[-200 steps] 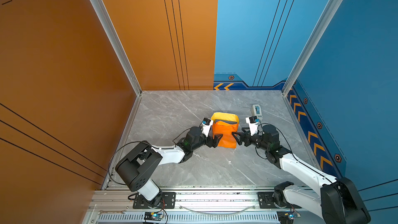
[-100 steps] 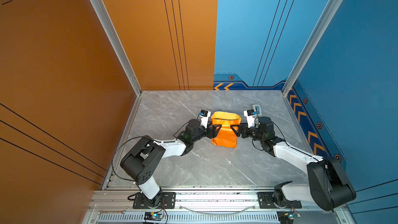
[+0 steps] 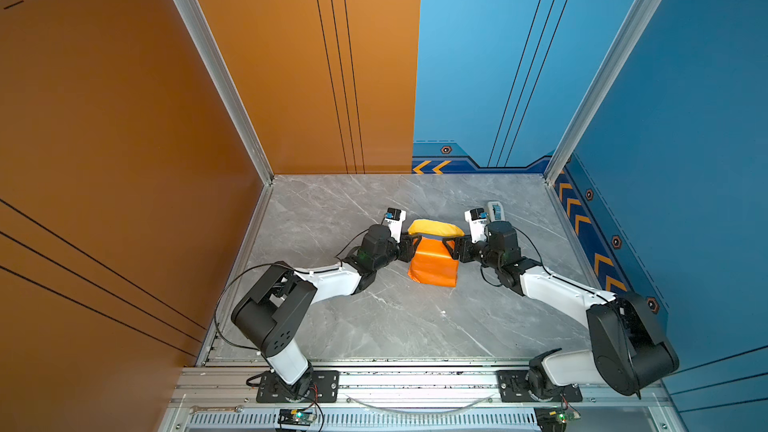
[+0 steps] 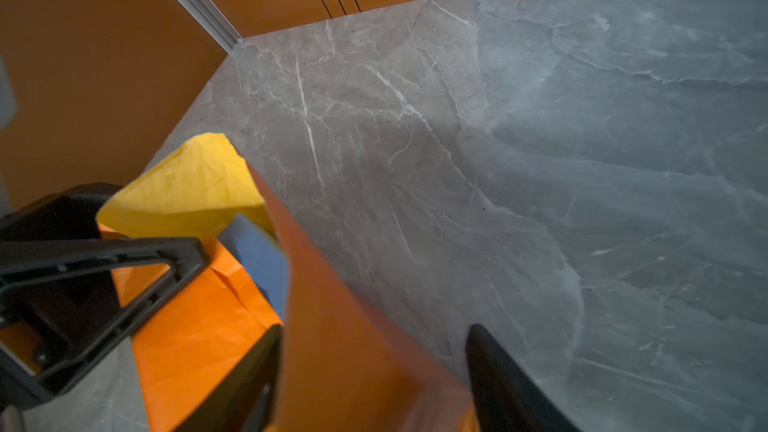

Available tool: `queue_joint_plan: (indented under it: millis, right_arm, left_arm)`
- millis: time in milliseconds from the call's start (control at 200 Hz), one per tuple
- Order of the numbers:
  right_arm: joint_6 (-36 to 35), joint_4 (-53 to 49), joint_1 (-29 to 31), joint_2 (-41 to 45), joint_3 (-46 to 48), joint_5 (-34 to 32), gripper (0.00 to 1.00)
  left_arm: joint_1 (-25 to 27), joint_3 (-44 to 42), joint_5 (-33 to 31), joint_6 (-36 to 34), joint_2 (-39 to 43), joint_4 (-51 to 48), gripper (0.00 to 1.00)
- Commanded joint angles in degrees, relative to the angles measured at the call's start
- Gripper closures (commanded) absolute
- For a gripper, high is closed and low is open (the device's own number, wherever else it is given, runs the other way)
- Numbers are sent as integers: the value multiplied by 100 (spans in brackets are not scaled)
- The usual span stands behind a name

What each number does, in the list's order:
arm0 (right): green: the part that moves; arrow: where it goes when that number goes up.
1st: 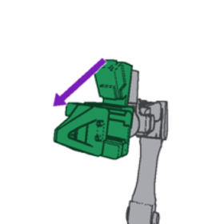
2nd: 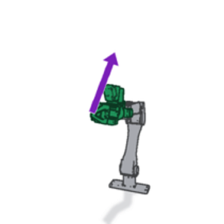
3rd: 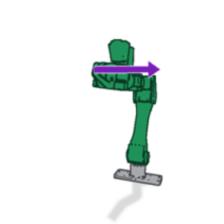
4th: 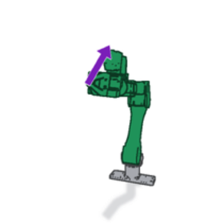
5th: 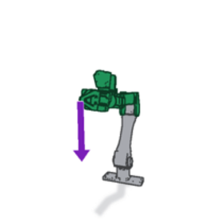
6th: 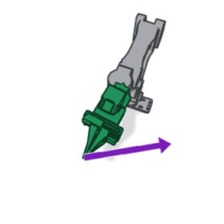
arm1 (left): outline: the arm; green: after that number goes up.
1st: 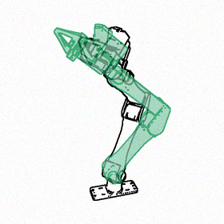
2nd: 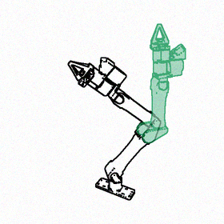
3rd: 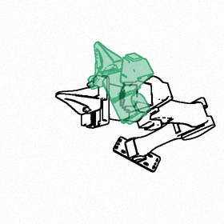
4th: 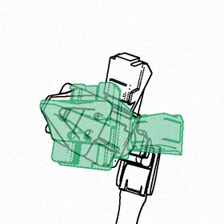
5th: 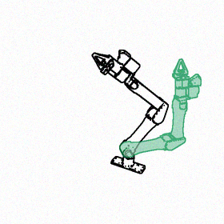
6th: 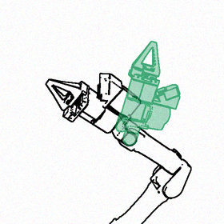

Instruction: Wrap the gift box in paper

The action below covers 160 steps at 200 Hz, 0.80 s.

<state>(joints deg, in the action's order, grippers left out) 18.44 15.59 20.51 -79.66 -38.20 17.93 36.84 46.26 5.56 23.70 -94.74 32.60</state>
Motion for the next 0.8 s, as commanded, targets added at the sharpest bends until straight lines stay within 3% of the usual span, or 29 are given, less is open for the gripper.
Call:
queue_joint_plan:
  millis: [0, 160, 335, 496, 796]
  right_arm:
    - [55, -909, 32, 400, -38, -290, 21]
    - [177, -1478, 283, 1246, 22, -568, 19]
    - [569, -1739, 504, 1471, 227, -867, 21]
    - [869, -1432, 614, 1170, 252, -1116, 32]
    - [729, -1116, 676, 465, 119, -1299, 59]
  left_arm:
    - [116, 32, -588, -312, 23, -1236, 57]
    - [190, 136, -780, -322, 78, -1575, 58]
    - [241, 221, -845, -388, 78, -1756, 59]
    - [292, 235, -881, -417, 130, -1858, 60]
    - [579, 228, -1247, -275, 371, -2125, 61]
